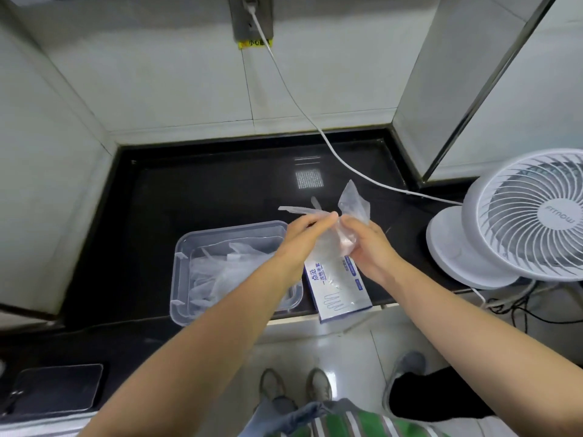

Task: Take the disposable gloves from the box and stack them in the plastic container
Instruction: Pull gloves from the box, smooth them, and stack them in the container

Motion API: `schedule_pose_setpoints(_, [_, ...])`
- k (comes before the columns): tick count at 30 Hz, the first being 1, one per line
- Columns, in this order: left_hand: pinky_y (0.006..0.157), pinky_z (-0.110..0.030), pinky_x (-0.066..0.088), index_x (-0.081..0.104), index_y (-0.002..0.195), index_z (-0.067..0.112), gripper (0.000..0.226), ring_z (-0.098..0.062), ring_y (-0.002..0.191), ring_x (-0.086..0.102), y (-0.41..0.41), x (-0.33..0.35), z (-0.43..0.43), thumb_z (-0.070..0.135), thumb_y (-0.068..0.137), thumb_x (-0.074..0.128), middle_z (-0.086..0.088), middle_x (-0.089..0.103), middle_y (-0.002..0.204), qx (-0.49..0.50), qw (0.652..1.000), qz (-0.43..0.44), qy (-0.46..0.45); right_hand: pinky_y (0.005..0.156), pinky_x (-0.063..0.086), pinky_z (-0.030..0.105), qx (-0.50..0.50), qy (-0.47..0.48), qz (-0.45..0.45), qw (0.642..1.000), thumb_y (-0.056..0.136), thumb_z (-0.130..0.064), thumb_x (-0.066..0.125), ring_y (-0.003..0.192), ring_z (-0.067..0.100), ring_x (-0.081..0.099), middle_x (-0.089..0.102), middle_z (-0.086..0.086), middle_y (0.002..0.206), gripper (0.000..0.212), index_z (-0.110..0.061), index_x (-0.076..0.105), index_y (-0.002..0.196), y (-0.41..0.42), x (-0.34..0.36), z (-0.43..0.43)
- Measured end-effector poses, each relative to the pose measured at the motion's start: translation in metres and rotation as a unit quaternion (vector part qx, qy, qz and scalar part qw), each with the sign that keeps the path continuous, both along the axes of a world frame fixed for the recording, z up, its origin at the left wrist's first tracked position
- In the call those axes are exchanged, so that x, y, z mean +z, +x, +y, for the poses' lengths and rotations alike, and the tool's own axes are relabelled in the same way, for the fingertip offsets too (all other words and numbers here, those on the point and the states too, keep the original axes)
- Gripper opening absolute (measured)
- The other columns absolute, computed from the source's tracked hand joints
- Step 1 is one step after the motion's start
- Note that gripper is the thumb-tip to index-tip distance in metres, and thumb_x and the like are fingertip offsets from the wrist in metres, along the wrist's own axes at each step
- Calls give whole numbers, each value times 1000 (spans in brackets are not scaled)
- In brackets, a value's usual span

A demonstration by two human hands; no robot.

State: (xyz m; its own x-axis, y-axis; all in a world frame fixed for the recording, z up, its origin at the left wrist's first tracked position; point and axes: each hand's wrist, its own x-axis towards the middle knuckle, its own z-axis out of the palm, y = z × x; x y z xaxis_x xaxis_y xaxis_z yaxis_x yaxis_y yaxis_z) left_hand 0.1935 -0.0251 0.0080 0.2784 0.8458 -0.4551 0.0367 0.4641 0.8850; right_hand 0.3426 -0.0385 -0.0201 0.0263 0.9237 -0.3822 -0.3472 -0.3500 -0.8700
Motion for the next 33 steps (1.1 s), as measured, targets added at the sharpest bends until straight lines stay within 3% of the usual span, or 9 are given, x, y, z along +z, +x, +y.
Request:
schedule_pose_setpoints(4, [72,-21,43,69,86,0,19,-9,73,57,-36,-10,10,18,93,64,-10,66,85,91,981,105,138,90,51,34,45,24,15,999,96,-10,57,95,22,69,72,13,101,19,0,69,106,-29,2,3])
schedule_pose_setpoints(8, [59,-25,38,52,83,-9,37,-12,65,43,-95,-13,9,24,95,60,-10,49,74,143,959,156,187,75,49,26,11,26,7,1000,93,-4,59,74,11,66,70,0,80,12,-13,66,89,-48,-1,11])
schedule_pose_setpoints(12, [53,-17,37,49,78,-2,33,-6,58,41,-135,-15,-2,22,99,55,-3,43,65,88,960,177,197,87,53,30,115,0,-9,993,91,-32,67,98,20,69,72,10,103,33,-5,67,111,-65,-2,19])
schedule_pose_setpoints(17, [39,-19,34,54,80,8,27,-9,51,39,-158,-39,-1,25,101,46,1,40,57,122,959,232,109,44,43,19,114,-41,-193,974,91,-10,68,63,18,57,63,8,73,11,-10,62,83,-100,-11,31])
schedule_pose_setpoints(21, [51,-31,43,52,75,18,32,-17,56,49,-171,-67,1,28,103,39,-6,50,61,68,902,411,113,61,43,21,109,-3,-385,917,86,-15,72,74,14,56,62,5,90,22,-15,58,103,-108,-21,40])
schedule_pose_setpoints(23, [60,-40,50,57,83,13,33,-23,63,58,-174,-76,4,28,104,37,-11,57,67,14,872,472,128,73,41,19,66,109,-444,887,85,-9,69,85,9,52,55,1,104,39,-14,54,120,-109,-16,37])
schedule_pose_setpoints(27, [61,-38,50,60,81,4,30,-24,68,61,-170,-90,13,12,101,39,-12,60,72,-80,830,534,139,65,41,17,117,274,-430,852,83,4,59,66,5,48,55,-2,89,23,-15,63,96,-124,-11,31])
schedule_pose_setpoints(30, [58,-32,44,64,89,3,26,-25,74,61,-167,-99,19,8,99,40,-11,61,77,-115,816,554,118,72,46,28,306,145,-463,819,88,3,55,71,8,54,64,7,96,24,-11,67,104,-140,-36,36])
schedule_pose_setpoints(33, [63,-32,47,67,96,3,32,-26,79,62,-166,-105,23,16,102,39,-11,63,82,-121,818,553,101,89,47,27,458,-30,-512,726,94,-3,51,113,23,58,57,7,131,46,-20,49,137,-153,-60,42])
